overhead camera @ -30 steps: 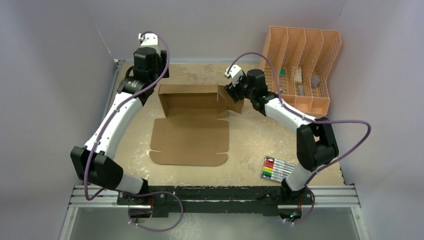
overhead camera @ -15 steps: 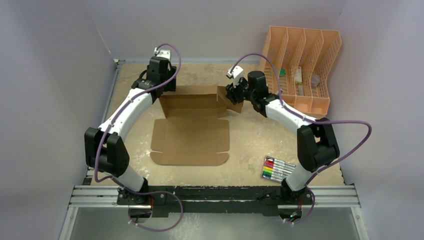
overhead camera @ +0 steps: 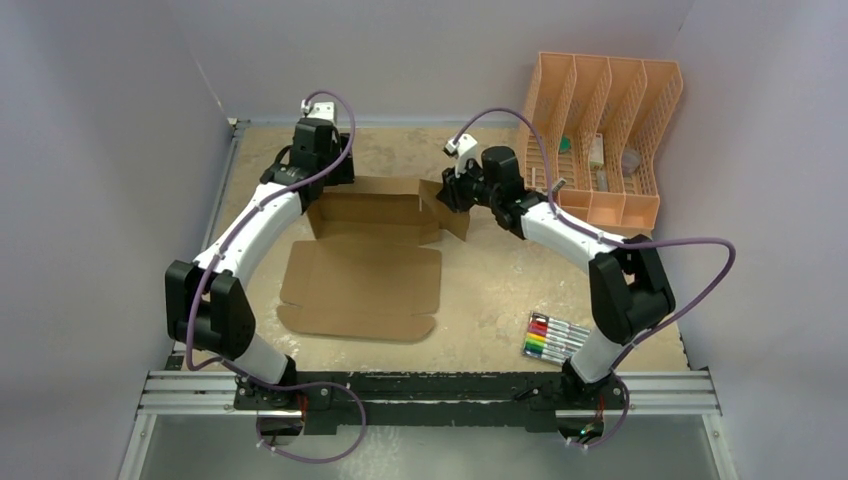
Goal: Fold the paper box
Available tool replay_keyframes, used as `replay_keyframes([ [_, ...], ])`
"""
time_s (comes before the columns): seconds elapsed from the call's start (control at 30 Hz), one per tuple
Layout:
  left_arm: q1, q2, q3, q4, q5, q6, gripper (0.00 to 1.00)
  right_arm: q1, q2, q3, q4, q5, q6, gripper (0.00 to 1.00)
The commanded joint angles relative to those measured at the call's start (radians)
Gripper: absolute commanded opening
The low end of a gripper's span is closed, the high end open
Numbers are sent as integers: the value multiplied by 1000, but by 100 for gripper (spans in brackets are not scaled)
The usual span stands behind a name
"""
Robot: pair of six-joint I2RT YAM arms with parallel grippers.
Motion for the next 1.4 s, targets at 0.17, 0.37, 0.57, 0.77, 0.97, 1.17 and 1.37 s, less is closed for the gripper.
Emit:
replay_keyframes([
  [0.17,-2,-29,-32,-12,33,-54,62,29,-54,11,20,180,69,41],
  [0.37,-2,-65,0,-28,-80,-12,64,27,-164,12,-56,279,42,56],
  [0.57,1,-64,104,-122,-199,26,67,46,-303,-75,-104,300,238,67],
  [0.77,27,-83,102,-154,-266,6,71,102,-338,-255,77,237,352,66],
  [0.97,51,-111,79,-196,-262,-39,72,106,-214,-407,439,251,484,62],
  [1.17,103,-134,24,-212,-244,-99,73,126,-9,-376,664,286,530,59],
  [1.37,113,-125,-25,-212,-175,-137,73,131,118,-356,744,359,523,59],
])
